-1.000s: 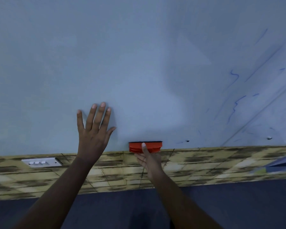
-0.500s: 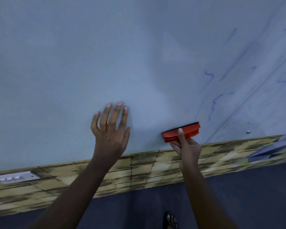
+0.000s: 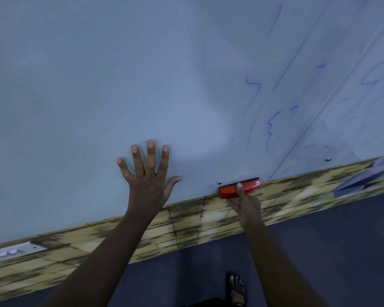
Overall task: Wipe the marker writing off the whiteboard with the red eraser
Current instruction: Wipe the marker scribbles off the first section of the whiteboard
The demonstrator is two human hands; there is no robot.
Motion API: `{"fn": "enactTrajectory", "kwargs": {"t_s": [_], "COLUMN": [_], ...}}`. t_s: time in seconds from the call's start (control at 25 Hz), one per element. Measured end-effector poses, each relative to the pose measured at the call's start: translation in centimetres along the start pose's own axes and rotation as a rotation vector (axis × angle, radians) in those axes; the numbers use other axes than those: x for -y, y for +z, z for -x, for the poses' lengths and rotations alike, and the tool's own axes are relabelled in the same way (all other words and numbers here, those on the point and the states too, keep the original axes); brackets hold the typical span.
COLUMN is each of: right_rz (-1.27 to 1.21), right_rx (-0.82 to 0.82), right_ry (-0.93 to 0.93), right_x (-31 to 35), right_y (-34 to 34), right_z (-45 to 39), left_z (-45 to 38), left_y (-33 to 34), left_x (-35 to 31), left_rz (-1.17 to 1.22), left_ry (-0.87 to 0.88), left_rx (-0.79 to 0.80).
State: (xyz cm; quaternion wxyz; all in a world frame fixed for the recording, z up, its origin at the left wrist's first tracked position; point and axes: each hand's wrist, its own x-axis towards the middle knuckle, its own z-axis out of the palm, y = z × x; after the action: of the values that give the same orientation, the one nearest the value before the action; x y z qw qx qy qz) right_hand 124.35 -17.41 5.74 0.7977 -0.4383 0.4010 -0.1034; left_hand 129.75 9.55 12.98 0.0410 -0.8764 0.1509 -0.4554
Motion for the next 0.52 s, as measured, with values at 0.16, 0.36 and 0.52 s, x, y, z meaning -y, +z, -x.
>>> {"fn": "enactTrajectory", "kwargs": {"t_s": [0.16,0.36,0.52], "right_rz": [-0.031,-0.061,-0.252], "right_rx": [0.071,0.022,-0.117], "right_ry": [0.089,0.154,0.14], "right_x": [-4.0,-3.8,-1.3], "right_y": [3.0,4.0,2.0], "right_z": [3.0,4.0,1.7], "left_z": [0.2,0.5,0.8], "left_y": [0.5,0.8,0.7], "left_x": [0.2,0.1,-0.2], "left_rz": [-0.021,-0.038,-0.033], "left_ry": [0.017,0.029,0.027], "left_rx": [0.011,0.017,0.043]}}
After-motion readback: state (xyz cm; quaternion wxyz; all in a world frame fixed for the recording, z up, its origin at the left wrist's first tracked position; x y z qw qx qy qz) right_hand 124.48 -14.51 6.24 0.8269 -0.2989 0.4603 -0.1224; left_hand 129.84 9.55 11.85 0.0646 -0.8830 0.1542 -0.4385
